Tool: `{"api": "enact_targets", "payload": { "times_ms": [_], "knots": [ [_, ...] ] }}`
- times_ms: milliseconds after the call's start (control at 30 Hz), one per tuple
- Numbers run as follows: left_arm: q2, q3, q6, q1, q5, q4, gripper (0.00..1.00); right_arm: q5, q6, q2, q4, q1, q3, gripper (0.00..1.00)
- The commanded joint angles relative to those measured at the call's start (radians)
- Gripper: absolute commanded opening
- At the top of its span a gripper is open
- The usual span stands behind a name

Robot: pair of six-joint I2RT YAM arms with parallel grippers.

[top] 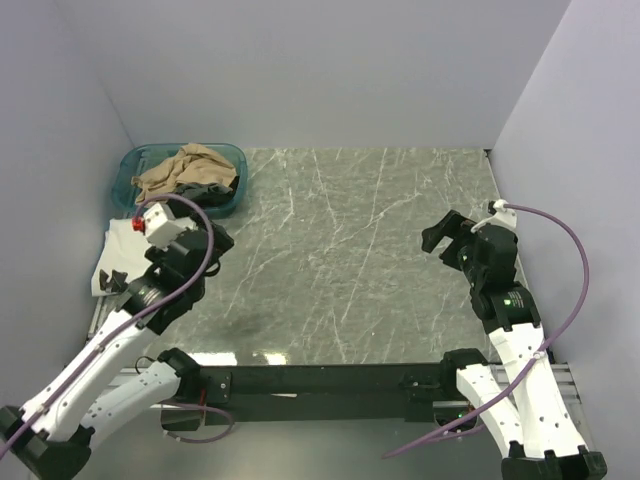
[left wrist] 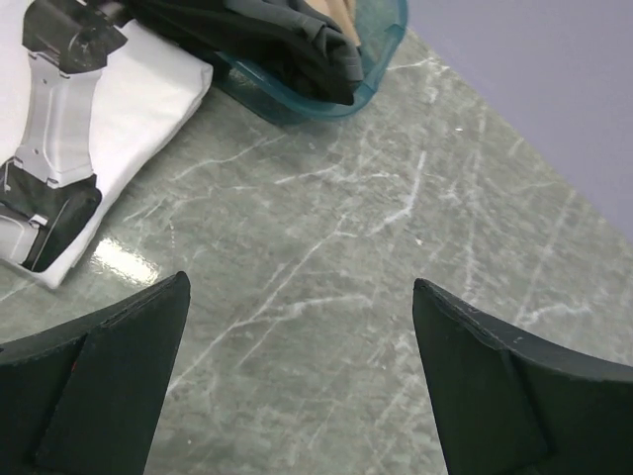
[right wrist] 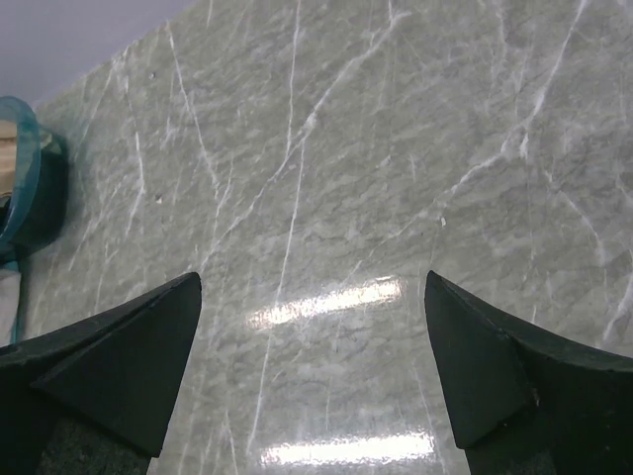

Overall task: Fold and stack the t-shirts
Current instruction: Grab the tshirt from the pile

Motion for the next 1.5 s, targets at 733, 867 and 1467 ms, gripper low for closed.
{"api": "enact_targets", "payload": {
  "times_ms": [733, 867, 1467],
  "knots": [
    [1.354, 1.175, 0.588, 0.642, 0.463, 0.159, 1.0, 0.152, -0.022, 0.057, 0.07, -0.001, 0.031, 0.99],
    [1.497, 1.306, 0.657, 0.644, 0.531, 0.169, 0.99, 0.168, -0.031, 0.05, 0.09, -0.002, 0.014, 0.99],
    [1.579, 1.333, 0.654, 0.644, 0.511, 0.324, 0.0, 0.177, -0.047, 0.057, 0.095, -0.002, 0.008, 0.98]
  ]
}}
